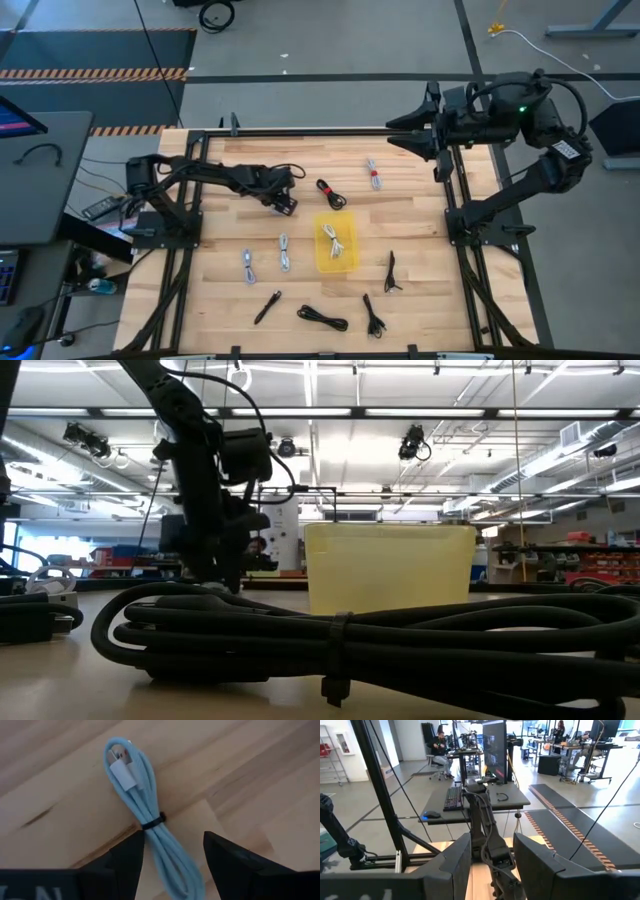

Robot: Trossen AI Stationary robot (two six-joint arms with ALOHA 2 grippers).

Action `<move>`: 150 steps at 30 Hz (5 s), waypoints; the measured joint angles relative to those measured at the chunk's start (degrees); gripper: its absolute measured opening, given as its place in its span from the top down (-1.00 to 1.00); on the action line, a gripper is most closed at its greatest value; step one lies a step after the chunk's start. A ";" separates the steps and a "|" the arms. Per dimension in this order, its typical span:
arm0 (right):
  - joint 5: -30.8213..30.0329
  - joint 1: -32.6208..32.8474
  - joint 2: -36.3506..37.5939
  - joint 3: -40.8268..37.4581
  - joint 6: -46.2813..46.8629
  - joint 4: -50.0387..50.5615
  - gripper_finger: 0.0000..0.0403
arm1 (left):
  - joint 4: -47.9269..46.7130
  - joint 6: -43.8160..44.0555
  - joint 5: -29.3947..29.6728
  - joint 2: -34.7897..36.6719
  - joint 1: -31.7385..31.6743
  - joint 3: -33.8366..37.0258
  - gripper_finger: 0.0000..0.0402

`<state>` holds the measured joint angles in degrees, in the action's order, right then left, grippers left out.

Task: Pick and place USB-C Cables
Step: Put the blue charger cable into the yellow bin, then put the white charger cable into the yellow bin

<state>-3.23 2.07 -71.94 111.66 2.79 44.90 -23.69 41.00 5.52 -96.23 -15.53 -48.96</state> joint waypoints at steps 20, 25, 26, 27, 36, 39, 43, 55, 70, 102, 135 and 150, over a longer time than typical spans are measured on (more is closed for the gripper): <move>-3.25 0.00 0.00 0.00 0.60 -0.21 0.39 | -2.03 -5.75 -10.07 7.13 1.15 -7.50 0.90; -3.32 0.00 0.02 0.00 0.63 -0.24 0.39 | -2.32 -11.04 -9.68 11.09 4.75 -17.35 0.90; -3.36 0.00 0.10 -0.02 0.63 -0.25 0.39 | -3.23 -13.42 -9.72 11.23 5.92 -19.57 0.90; -3.43 0.00 0.16 -0.02 0.63 -0.28 0.39 | -4.99 -16.43 -9.83 11.26 7.09 -21.78 0.90; -3.77 0.00 1.50 -0.02 0.66 -0.48 0.39 | -15.97 -49.69 -9.27 10.83 17.52 -31.84 0.90; -3.77 0.00 1.86 -0.02 0.66 -0.65 0.39 | -17.17 -51.59 -9.11 10.81 18.50 -31.83 0.90; -3.77 0.00 2.10 -0.02 0.68 -0.69 0.39 | -19.95 -55.76 -8.25 9.41 18.75 -31.80 0.90; -3.76 0.00 2.12 -0.02 5.18 -0.27 0.39 | -21.56 -70.39 -8.29 -0.52 18.80 -34.91 0.90; -3.79 0.00 2.05 -0.02 6.53 -0.08 0.39 | -34.71 -91.26 -6.90 -19.07 19.24 -53.89 0.90; -3.57 0.00 2.03 -0.02 6.62 1.25 0.39 | -26.78 -93.79 -1.76 -25.62 21.27 -53.72 0.90; -3.03 0.00 1.92 -0.02 6.53 3.91 0.39 | -25.27 -92.20 -1.71 -30.75 21.14 -53.71 0.86; -3.03 0.00 1.92 -0.02 6.54 4.71 0.39 | -26.61 -82.18 12.96 -30.75 21.35 -63.76 0.10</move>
<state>-6.26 2.07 -70.02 111.63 9.32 49.60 -50.31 -41.18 18.48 -126.98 5.82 -112.73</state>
